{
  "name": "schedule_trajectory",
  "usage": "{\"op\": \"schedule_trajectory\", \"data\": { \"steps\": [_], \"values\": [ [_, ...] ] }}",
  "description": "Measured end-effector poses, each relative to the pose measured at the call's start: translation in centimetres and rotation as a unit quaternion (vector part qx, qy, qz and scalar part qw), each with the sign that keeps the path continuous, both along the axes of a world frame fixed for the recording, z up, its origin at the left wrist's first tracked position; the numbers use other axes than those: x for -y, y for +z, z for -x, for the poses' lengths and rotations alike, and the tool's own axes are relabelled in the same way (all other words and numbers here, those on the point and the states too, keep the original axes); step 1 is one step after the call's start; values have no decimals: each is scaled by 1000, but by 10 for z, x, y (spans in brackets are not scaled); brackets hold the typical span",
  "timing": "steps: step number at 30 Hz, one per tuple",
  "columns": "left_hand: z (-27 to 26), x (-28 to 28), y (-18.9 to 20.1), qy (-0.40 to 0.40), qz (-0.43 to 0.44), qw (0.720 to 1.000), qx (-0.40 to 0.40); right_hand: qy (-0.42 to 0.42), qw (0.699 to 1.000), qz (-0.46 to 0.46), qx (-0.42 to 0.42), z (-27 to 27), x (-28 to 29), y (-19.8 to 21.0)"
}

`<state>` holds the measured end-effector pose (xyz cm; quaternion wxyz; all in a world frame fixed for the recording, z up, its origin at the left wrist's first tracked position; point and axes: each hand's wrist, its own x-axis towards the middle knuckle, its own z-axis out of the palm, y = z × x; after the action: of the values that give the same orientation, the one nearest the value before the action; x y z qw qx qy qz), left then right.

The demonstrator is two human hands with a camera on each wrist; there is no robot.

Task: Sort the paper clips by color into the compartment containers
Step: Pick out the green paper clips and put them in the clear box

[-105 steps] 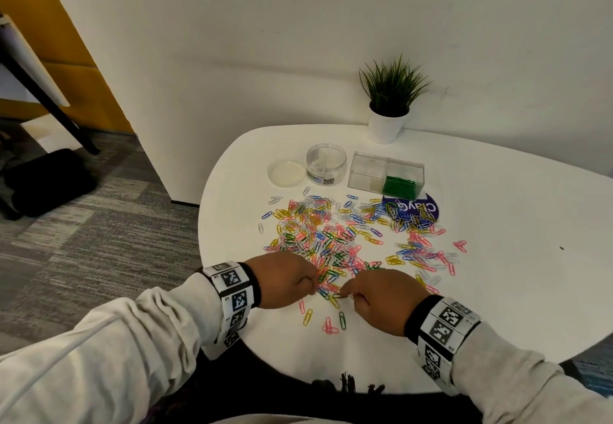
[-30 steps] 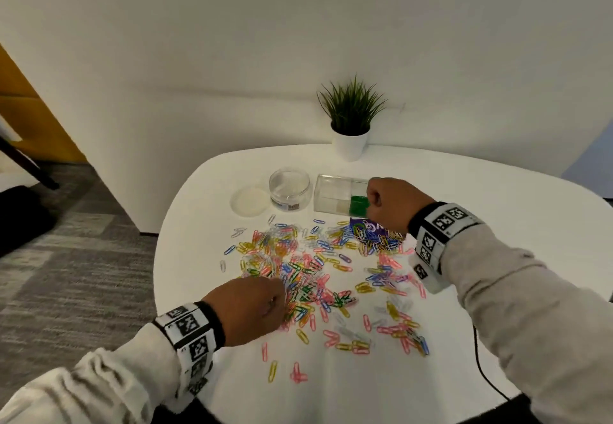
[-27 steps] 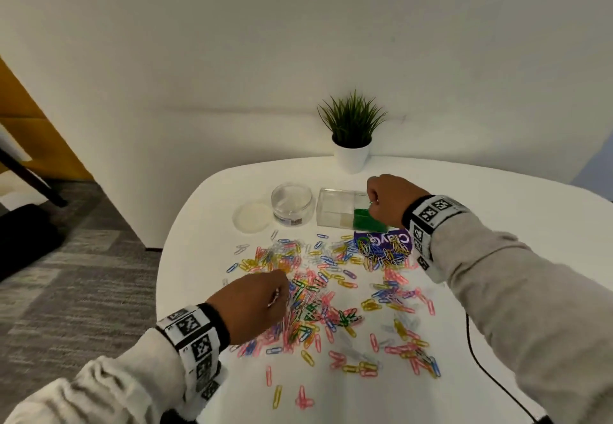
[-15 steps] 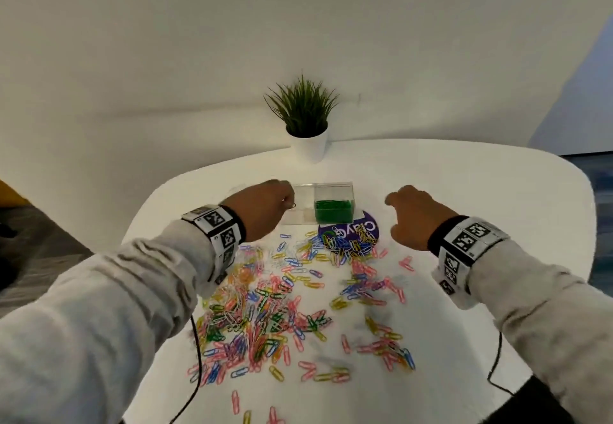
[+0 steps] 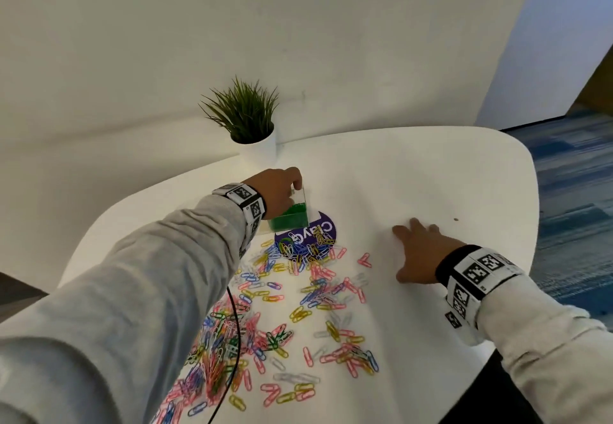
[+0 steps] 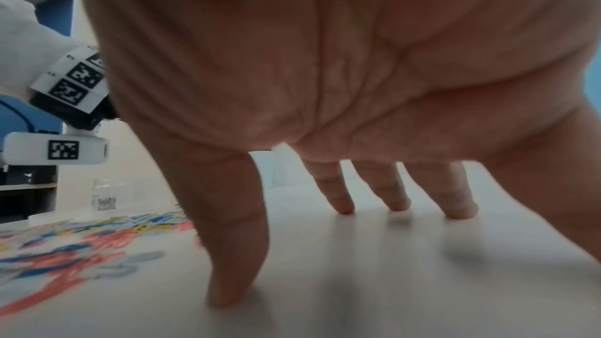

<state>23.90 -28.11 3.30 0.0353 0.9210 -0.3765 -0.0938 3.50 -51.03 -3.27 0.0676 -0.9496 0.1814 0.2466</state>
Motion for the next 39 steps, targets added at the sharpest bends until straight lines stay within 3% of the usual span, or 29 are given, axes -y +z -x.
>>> {"op": "schedule_trajectory", "data": {
  "steps": [6,9,11,13,15,17,20,22,25,28,34,39],
  "values": [
    [13,-22,15,-12,-27,999,28,-14,1000,-4,-10,-2,-7,1],
    [48,-60,22,-68,-43,995,50,6,1000,15,-15,4,-10,14],
    [79,-97,21,-128,-127,982,65,69,995,66,20,14,-18,26],
    [106,-142,17,-196,-259,941,92,182,969,121,114,19,-44,40],
    [119,-185,17,-229,-321,912,114,283,941,66,172,21,-88,48],
    [121,-224,23,-203,-339,909,132,344,927,-16,150,21,-135,46],
    [134,-260,19,-147,-410,897,83,370,922,-68,96,14,-181,33],
    [152,-262,11,-122,-392,909,66,350,931,-68,76,8,-192,26],
    [178,-252,-9,-86,-292,951,45,339,935,-37,97,3,-191,23],
    [198,-239,-30,-63,-182,981,31,290,950,-67,89,10,-179,26],
    [210,-221,-61,-43,-75,995,41,207,965,-73,141,20,-156,28],
    [212,-221,-66,-34,-54,997,37,245,956,-33,158,28,-170,19]
  ]
}}
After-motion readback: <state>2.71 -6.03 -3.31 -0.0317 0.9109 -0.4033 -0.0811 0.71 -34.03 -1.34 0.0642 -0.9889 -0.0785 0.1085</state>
